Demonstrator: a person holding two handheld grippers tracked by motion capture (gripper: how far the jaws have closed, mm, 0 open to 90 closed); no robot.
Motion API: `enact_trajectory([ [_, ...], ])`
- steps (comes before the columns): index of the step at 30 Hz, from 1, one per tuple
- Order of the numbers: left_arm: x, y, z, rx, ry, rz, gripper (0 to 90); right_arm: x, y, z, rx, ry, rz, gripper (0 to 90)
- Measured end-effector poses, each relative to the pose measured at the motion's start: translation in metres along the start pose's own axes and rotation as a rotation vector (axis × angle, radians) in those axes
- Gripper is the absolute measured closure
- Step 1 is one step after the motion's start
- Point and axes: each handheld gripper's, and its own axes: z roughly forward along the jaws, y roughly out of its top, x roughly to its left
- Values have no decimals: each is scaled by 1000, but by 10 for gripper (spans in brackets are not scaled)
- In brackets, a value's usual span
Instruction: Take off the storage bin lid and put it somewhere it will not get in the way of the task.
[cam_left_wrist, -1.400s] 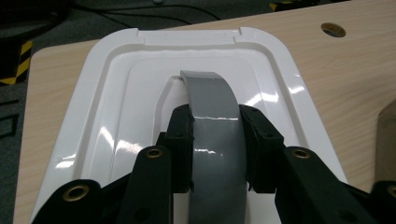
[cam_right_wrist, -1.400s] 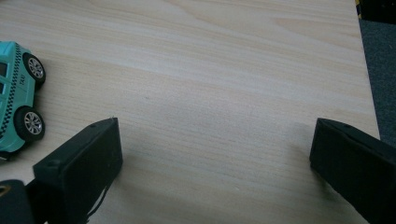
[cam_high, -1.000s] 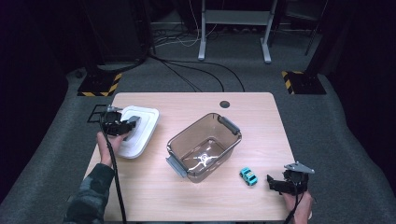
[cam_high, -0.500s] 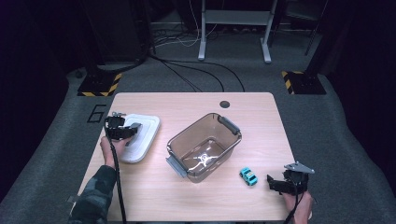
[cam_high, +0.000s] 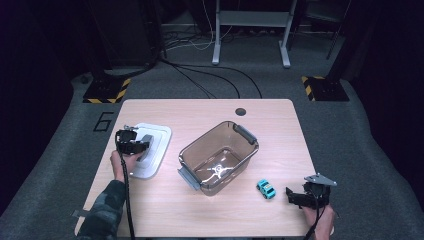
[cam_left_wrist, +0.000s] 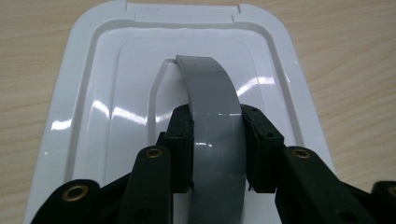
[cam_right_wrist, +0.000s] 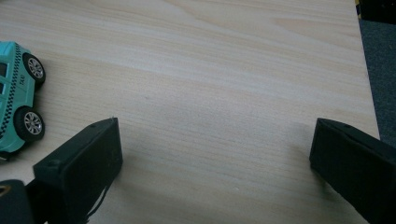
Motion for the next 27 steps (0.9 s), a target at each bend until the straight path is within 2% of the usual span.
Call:
enact_trajectory([
  [3, 0, 0, 0, 3, 0, -3, 658, 0, 0, 0, 0, 0, 1, 18],
  [6, -1, 1, -2, 14, -2, -3, 608, 0, 0, 0, 0, -1, 0, 18],
  [7, -2, 2, -4, 18, 7, 2, 537, 0, 0, 0, 0, -1, 1, 18],
  [9, -3, 3, -8, 14, 7, 4, 475, 0, 0, 0, 0, -1, 1, 18],
  [13, -3, 3, -13, 9, 6, 7, 290, 0, 0, 0, 0, -1, 1, 18],
  [14, -2, 3, -15, 10, 2, 8, 290, 0, 0, 0, 0, -1, 1, 18],
  [15, -1, 3, -20, 10, -5, 14, 217, 0, 0, 0, 0, -1, 1, 18],
  [17, 0, 2, -26, -4, -13, 7, 163, 0, 0, 0, 0, -1, 1, 18],
  [18, 0, 2, -26, -4, -13, 7, 148, 0, 0, 0, 0, -1, 1, 18],
  [21, 4, -1, -41, -52, -30, -7, 106, 0, 0, 0, 0, -1, 1, 19],
  [24, 6, -3, -49, -70, -34, -15, 69, 0, 0, 0, 0, -1, 1, 19],
  [26, 6, -7, -55, -80, -28, -6, 54, 0, 0, 0, 0, -1, 1, 19],
  [27, 5, -11, -60, -73, -28, 14, 41, 0, 0, 0, 0, -1, 1, 19],
])
